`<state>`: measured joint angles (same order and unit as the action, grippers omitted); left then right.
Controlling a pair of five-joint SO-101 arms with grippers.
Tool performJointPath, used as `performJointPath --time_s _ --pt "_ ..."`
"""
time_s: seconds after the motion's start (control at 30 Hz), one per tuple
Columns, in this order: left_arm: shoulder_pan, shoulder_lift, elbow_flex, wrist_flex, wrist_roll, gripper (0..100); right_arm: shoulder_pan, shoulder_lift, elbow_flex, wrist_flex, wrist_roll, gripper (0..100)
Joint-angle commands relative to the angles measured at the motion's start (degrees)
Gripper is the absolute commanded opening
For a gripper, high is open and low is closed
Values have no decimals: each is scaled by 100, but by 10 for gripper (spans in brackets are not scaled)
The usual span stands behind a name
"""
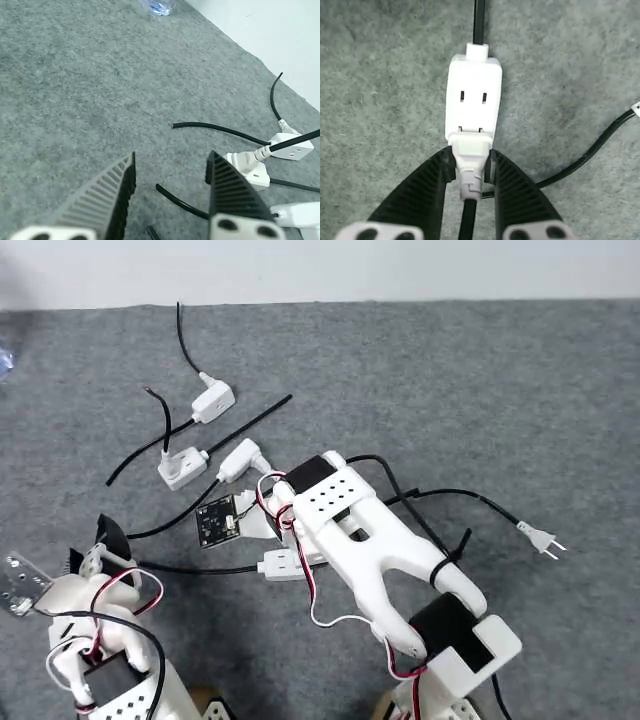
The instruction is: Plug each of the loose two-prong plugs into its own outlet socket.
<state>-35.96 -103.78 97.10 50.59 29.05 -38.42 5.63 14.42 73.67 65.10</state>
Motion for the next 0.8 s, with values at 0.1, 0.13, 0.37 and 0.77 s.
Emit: performJointPath --time_s 0.1,0.13,0.37,0.77 --pt "-35 -62 -66 26 -53 218 -75 145 -123 -145 44 8" --pt "-35 -62 -66 26 -53 218 -127 268 -70 -259 26 8" --pt "-35 -62 -66 26 -53 218 -479 1086 35 -892 -264 8" --pt "-44 -62 -75 -26 -62 218 -505 -593 -536 426 -475 312"
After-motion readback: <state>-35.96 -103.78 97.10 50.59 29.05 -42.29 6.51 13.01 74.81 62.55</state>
